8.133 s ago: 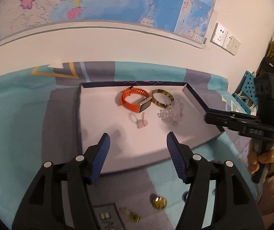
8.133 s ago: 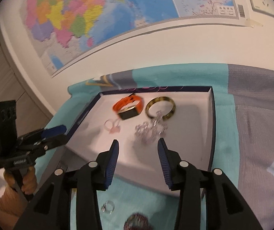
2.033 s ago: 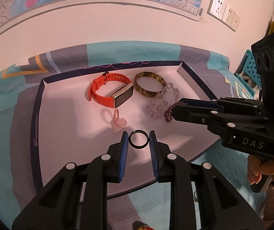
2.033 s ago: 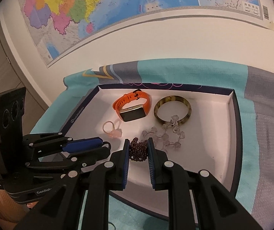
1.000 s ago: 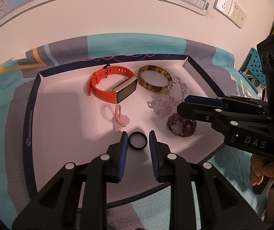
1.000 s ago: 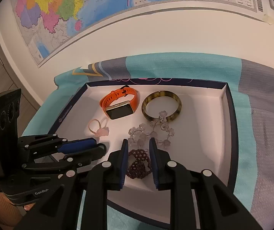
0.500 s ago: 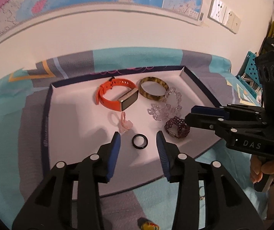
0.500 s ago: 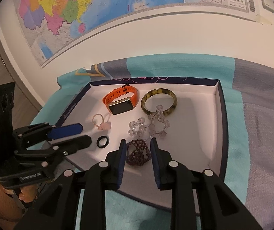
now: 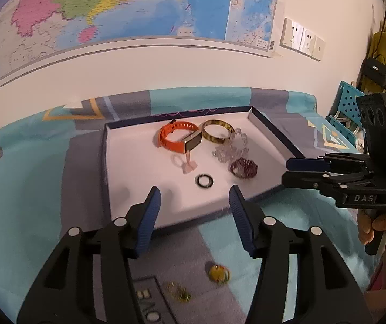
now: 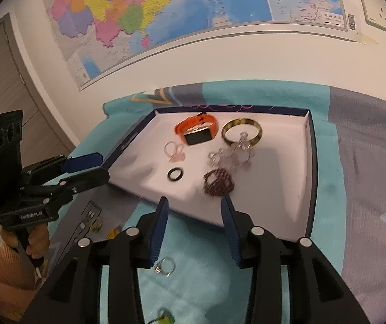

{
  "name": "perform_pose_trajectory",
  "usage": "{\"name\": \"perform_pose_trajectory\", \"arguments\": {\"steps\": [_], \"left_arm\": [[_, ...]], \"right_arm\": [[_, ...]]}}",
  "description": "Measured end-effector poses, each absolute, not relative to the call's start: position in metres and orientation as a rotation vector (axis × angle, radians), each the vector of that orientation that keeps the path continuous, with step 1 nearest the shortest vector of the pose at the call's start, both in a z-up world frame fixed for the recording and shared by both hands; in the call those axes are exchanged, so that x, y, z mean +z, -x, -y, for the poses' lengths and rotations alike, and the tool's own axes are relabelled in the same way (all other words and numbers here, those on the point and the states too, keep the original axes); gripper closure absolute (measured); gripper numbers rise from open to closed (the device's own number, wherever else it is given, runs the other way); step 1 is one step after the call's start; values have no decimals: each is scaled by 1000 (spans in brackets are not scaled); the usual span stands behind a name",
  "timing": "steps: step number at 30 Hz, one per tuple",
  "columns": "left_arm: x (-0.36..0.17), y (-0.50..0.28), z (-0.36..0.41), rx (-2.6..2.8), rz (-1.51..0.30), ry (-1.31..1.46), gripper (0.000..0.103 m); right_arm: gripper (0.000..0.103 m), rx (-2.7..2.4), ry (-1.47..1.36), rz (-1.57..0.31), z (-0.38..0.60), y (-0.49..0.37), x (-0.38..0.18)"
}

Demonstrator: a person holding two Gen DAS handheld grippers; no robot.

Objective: Organize jewelry
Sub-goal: 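Move the left gripper to the yellow stone ring while the right gripper approaches the green stone ring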

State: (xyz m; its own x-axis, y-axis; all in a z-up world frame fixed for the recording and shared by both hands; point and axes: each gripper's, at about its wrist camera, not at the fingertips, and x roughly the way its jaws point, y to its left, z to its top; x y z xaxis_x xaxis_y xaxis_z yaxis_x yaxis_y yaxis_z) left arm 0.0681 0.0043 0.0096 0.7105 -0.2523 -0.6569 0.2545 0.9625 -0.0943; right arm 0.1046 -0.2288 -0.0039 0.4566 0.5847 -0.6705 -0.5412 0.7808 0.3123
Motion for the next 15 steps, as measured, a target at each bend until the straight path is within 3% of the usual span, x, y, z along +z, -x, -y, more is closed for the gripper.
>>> {"name": "perform_pose_trajectory", "arguments": {"steps": [15], "left_arm": [[-21,-15,-17,-265,-775,-21,45]], "right_arm": [[58,703,-66,-904,246,-56,-27]]}}
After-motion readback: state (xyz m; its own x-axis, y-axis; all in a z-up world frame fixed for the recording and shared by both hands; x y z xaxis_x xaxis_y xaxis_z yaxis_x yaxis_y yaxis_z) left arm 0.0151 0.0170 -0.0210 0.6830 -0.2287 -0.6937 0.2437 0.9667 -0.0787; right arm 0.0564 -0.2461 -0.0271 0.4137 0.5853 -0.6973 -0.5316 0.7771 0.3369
